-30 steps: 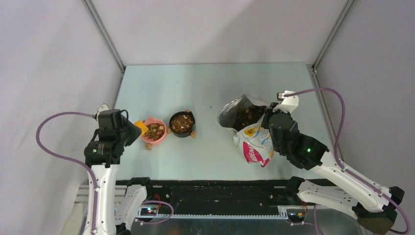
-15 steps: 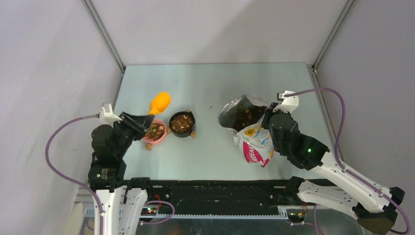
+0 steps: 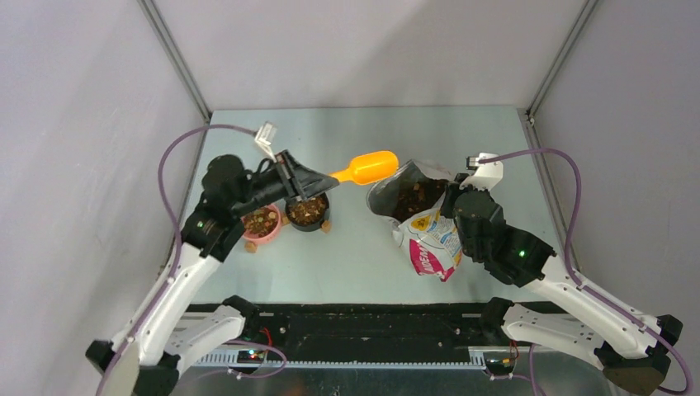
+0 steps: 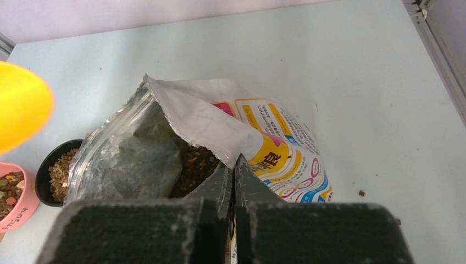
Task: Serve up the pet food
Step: Collect the pet food from the pet food bag.
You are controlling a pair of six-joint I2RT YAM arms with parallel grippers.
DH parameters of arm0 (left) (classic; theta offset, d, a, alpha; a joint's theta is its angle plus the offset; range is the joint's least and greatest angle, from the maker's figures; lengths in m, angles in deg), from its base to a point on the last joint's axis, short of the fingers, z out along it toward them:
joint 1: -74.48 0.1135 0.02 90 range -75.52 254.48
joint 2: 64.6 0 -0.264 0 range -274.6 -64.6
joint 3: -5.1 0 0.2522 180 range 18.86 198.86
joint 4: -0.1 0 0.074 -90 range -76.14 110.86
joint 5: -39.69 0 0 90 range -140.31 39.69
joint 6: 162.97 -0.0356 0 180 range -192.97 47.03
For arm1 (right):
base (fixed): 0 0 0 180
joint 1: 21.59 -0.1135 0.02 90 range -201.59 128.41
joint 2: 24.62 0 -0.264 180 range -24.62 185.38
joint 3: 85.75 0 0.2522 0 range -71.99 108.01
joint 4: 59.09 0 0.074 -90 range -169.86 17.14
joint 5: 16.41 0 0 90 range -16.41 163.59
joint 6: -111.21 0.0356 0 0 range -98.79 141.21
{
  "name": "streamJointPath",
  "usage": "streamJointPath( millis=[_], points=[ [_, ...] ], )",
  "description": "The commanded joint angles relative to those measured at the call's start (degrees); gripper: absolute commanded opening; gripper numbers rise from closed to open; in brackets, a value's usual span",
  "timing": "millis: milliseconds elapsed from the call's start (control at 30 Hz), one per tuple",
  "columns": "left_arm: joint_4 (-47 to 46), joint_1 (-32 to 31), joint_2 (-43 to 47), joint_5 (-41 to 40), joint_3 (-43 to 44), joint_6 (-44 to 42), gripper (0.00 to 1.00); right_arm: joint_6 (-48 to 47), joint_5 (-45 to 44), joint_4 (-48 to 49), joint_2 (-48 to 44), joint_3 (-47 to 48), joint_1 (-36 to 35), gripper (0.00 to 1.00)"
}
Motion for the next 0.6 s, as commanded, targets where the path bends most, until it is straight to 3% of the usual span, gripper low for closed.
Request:
streamJointPath(
  millis=[0,233,367,567],
  points=[
    [7.0,-5.1,-6.9,-3.0,8.3,-7.5,0.00,1.2,-0.5,6.8,-2.4,1.5,-1.2,0.00],
    [17.0,-11.2,-15.2,-7.4,15.1,-11.7,0.00,1.0,-1.0,6.9,-2.4,1.5,-1.4,0.00],
    [24.3,-15.1,-20.6,-16.4,21.0,-13.5,0.00,0.8,-0.8,7.0,-2.1,1.5,-1.4,0.00],
    [29.8,-18.8,-30.5,-20.4,30.6,-15.1,0.00,0.5,-2.0,7.1,-1.8,1.5,-1.5,0.00]
  ],
)
